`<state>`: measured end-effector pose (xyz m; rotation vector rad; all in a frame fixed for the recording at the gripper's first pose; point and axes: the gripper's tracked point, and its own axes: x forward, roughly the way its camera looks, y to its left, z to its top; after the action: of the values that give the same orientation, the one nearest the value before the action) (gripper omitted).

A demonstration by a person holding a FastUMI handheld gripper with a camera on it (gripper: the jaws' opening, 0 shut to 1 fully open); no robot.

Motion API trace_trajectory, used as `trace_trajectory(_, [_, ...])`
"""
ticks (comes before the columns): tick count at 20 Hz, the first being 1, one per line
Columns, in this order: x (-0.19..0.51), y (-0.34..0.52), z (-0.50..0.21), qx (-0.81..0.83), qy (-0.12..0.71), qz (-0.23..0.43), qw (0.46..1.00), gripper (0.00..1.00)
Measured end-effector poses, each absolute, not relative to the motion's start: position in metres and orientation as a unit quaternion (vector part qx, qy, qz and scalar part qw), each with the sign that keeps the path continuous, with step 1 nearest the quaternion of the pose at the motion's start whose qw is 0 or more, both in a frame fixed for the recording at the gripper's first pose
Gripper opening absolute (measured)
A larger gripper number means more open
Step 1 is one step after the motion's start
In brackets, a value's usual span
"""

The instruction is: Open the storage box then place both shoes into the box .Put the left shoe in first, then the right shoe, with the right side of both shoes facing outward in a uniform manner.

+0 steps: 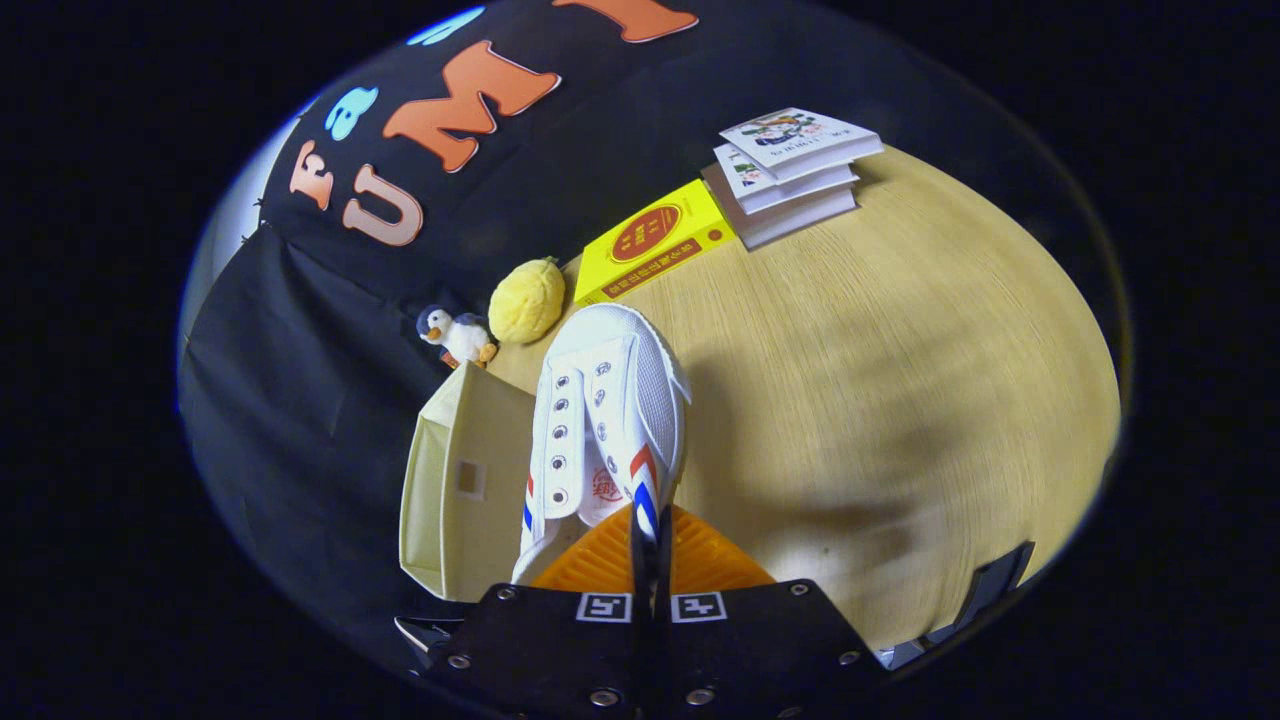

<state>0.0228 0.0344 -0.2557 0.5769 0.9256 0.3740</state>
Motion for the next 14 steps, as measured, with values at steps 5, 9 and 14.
trace_trajectory(5, [0.023,0.08,-0.205,0.262,0.422,0.171,0.851,0.0])
trace_trajectory(9, [0.02,0.13,-0.175,0.274,0.414,0.171,0.851,0.0])
trace_trajectory(14, [0.009,0.193,-0.167,0.245,0.426,0.172,0.854,0.0])
